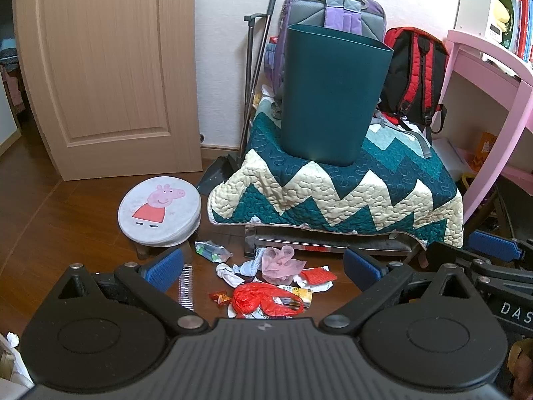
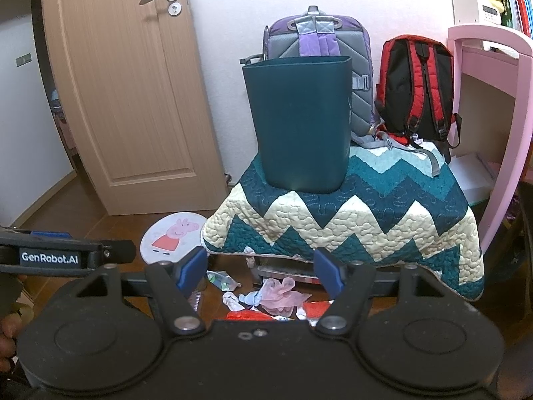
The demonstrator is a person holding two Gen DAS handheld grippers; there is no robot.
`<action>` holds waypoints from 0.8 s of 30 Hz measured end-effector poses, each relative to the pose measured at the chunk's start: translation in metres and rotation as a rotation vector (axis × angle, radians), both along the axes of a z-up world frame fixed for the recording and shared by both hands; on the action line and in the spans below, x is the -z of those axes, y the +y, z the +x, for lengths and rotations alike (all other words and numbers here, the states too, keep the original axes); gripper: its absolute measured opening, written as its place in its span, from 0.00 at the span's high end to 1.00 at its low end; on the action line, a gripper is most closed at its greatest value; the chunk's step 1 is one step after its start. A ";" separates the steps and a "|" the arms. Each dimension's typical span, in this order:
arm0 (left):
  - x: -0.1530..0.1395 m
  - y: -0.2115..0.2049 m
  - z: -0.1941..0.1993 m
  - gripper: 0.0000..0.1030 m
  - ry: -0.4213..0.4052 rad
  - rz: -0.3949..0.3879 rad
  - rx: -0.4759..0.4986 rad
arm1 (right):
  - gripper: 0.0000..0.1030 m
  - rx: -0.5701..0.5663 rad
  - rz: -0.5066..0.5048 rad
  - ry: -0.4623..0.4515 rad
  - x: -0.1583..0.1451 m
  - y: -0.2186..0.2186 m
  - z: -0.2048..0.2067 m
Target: Collect trash
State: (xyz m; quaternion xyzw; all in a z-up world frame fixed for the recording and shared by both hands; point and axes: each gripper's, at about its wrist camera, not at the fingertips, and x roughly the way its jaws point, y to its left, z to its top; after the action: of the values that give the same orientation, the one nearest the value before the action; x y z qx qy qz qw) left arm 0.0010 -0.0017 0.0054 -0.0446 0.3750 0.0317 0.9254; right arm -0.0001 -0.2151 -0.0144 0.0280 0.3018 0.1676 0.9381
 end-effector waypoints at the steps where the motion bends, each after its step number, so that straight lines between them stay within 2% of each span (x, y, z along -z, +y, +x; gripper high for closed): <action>1: -0.001 0.001 0.000 0.00 -0.001 -0.001 0.004 | 0.32 -0.006 0.002 -0.005 0.000 0.000 0.000; 11: -0.003 -0.005 -0.006 0.00 -0.036 -0.003 0.063 | 0.32 -0.012 0.018 -0.038 -0.002 0.000 -0.003; 24: -0.004 -0.006 -0.010 0.00 -0.052 -0.008 0.079 | 0.32 -0.007 0.023 -0.041 0.000 0.001 -0.005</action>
State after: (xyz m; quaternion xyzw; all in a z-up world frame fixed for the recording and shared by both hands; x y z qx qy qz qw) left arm -0.0088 -0.0082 0.0098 -0.0342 0.3526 -0.0077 0.9351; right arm -0.0050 -0.2141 -0.0143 0.0343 0.2807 0.1746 0.9431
